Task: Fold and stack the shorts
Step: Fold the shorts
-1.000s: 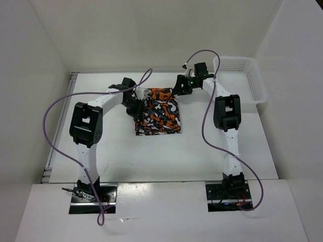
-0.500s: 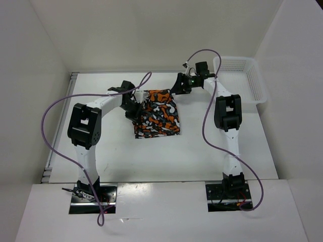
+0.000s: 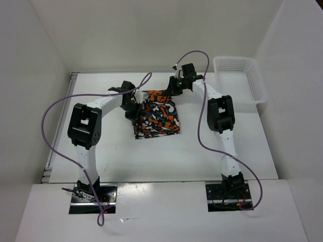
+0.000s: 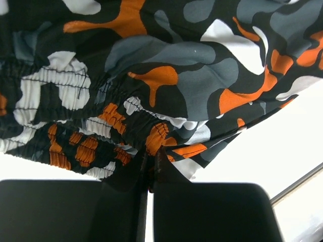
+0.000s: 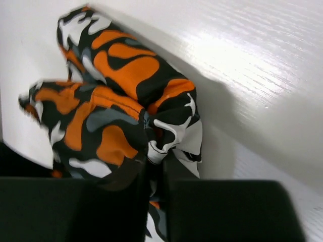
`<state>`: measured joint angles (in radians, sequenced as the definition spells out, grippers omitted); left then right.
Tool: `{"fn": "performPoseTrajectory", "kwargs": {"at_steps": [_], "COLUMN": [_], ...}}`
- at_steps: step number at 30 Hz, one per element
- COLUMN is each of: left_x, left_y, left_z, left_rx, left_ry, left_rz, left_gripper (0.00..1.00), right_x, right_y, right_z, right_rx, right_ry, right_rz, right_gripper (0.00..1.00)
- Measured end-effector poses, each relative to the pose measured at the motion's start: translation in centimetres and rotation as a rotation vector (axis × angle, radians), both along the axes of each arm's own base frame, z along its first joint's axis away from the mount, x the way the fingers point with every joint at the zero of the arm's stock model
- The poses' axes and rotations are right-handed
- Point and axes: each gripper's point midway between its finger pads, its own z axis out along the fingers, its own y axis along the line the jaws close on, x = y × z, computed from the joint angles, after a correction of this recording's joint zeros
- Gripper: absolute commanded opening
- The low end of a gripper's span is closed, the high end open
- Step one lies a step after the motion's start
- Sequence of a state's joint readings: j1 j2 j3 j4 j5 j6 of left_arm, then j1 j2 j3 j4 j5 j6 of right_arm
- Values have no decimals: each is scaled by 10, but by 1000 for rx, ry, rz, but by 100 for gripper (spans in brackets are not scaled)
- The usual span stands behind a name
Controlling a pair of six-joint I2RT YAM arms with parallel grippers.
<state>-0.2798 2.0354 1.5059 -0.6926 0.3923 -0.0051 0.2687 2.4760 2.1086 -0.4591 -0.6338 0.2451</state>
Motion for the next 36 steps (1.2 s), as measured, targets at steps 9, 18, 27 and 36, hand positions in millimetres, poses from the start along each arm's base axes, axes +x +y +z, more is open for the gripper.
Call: {"fn": "performPoseTrajectory", "kwargs": {"at_steps": [9,18,27,36], "left_x": [-20,-31,-4,68], "left_y": [0,7,-1,40], "left_z": [-2,-5,49,91], "left_rx": [93,143,89,-46], "left_ry": [-40,-59,-107,-227], "left_rz": [-29,-33,-20,124], "left_gripper": [0,58,99,99], "right_x": [39,50,38,-65], "right_y": [-1,-5,-22,-57], "right_z": [7,9,-1,38], "right_rx": [-68,-84,-119,-184], "right_ry": [-9,-1,-41,-74], "right_rz": [-245,-333,-223,-2], "right_gripper": [0,74,80,73]}}
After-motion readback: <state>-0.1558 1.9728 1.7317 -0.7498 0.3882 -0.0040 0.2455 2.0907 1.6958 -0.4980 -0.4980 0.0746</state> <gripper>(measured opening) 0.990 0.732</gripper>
